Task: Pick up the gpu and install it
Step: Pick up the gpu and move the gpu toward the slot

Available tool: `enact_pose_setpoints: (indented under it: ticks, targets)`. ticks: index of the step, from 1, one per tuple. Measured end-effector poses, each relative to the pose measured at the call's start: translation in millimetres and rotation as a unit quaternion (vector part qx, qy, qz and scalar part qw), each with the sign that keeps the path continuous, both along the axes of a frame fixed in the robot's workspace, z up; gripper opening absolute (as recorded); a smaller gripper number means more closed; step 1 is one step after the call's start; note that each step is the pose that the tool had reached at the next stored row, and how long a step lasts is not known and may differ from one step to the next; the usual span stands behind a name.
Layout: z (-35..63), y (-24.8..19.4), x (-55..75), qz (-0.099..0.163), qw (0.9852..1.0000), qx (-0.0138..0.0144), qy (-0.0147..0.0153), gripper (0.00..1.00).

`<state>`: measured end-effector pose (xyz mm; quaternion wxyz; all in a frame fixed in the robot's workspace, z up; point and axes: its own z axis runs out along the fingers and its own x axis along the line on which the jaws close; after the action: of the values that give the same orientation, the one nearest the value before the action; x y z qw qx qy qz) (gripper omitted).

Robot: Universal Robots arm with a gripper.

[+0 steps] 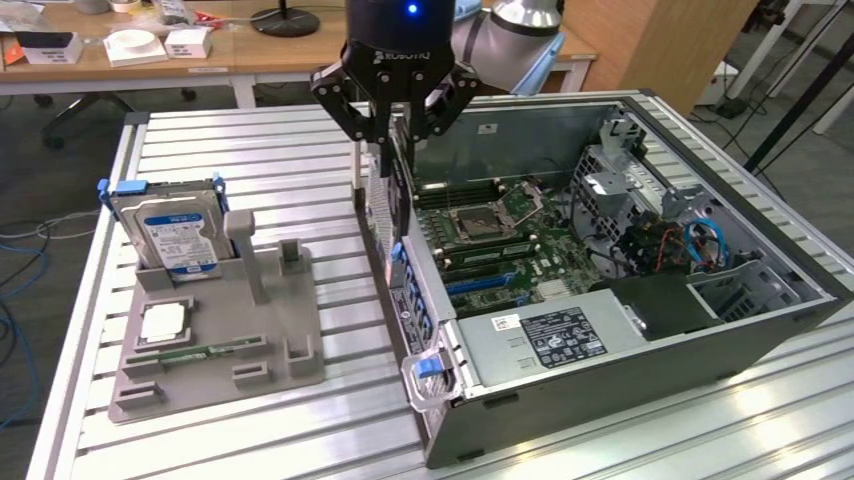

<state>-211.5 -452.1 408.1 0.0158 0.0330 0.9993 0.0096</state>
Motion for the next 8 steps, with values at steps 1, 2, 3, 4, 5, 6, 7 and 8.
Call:
enact_pose_setpoints:
  ticks: [1, 2, 3, 4, 5, 6, 7, 8]
  targets:
    - [0.0, 0.0, 0.4, 0.0, 1.0, 0.0, 0.0, 0.26]
    - [0.0, 0.0, 0.8, 0.0, 1.0, 0.0, 0.0, 0.26]
    - [0.0, 0.0, 1.3, 0.0, 1.0, 0.0, 0.0, 0.26]
    - [0.0, 0.0, 1.7, 0.0, 1.0, 0.0, 0.0, 0.26]
    - [0.0, 0.0, 2.1, 0.0, 1.0, 0.0, 0.0, 0.26]
    - [0.0, 0.0, 2.6, 0.0, 1.0, 0.0, 0.0, 0.26]
    - [0.0, 0.0, 3.0, 0.0, 1.0, 0.0, 0.0, 0.26]
    - [0.0, 0.0, 3.4, 0.0, 1.0, 0.0, 0.0, 0.26]
